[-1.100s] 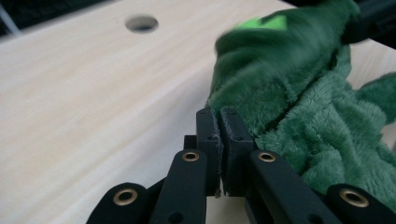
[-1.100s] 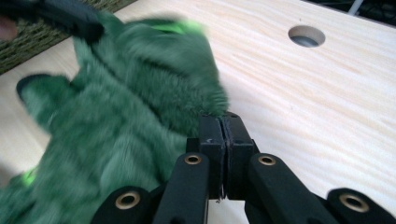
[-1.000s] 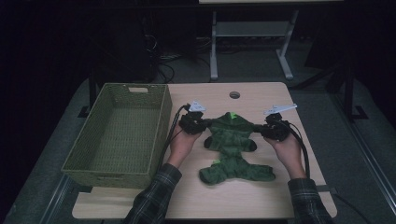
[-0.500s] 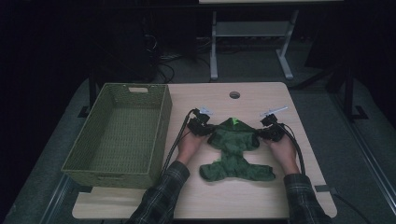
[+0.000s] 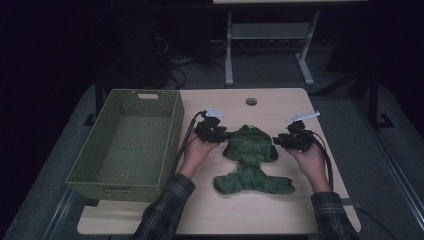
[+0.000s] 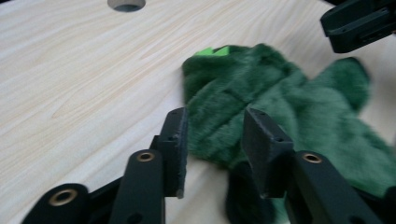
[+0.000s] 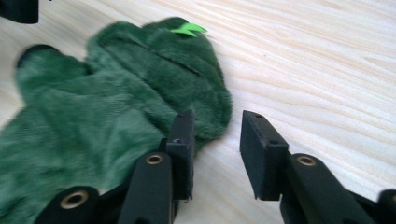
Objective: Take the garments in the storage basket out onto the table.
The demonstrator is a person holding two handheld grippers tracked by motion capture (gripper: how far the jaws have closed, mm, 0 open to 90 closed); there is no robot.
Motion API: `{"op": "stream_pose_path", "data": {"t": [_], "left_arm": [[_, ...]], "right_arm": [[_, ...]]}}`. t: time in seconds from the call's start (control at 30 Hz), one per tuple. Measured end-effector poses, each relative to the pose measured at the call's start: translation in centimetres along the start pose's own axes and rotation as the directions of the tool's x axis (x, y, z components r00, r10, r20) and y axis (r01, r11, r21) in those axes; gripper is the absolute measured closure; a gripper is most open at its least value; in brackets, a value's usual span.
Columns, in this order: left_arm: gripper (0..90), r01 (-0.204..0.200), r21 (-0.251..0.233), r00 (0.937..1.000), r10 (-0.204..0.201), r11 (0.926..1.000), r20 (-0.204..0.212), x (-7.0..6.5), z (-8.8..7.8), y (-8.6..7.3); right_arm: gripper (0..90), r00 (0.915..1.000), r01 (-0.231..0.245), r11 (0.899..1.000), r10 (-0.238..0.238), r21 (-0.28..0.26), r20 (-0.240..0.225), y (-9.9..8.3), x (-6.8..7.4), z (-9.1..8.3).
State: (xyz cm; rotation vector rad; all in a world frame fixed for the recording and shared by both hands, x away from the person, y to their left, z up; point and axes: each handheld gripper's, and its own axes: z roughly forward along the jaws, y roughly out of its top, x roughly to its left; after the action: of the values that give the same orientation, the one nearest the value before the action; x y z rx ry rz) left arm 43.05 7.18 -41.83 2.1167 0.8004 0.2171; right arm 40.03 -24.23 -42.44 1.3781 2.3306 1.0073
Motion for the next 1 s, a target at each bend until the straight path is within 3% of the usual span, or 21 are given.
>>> {"op": "stream_pose_path", "data": {"t": [0.23,0.5,0.7,1.0], "left_arm": [[45.0,-0.028,0.011,0.9996,0.028,0.9996,0.009,-1.4,-1.8,-1.0],[29.4,-0.081,0.035,0.9967,0.081,0.9961,0.005,-3.5,-3.4,-3.4],[14.3,-0.09,0.063,0.9957,0.091,0.9939,-0.015,-4.9,-4.0,-5.2],[12.4,-0.115,0.043,0.993,0.116,0.9924,-0.021,-6.9,-5.8,-8.2]], "right_arm": [[62.1,0.9998,-0.001,0.999,0.0,-0.052,-0.021,-0.3,1.1,-1.7],[63.1,0.9993,0.015,0.998,-0.017,-0.059,-0.032,-1.4,2.2,-2.1],[63.2,0.9973,0.039,0.998,-0.043,-0.057,-0.06,-1.9,3.2,-2.4],[63.0,0.9909,0.077,0.994,-0.085,-0.077,-0.104,-2.0,4.9,-3.0]]}}
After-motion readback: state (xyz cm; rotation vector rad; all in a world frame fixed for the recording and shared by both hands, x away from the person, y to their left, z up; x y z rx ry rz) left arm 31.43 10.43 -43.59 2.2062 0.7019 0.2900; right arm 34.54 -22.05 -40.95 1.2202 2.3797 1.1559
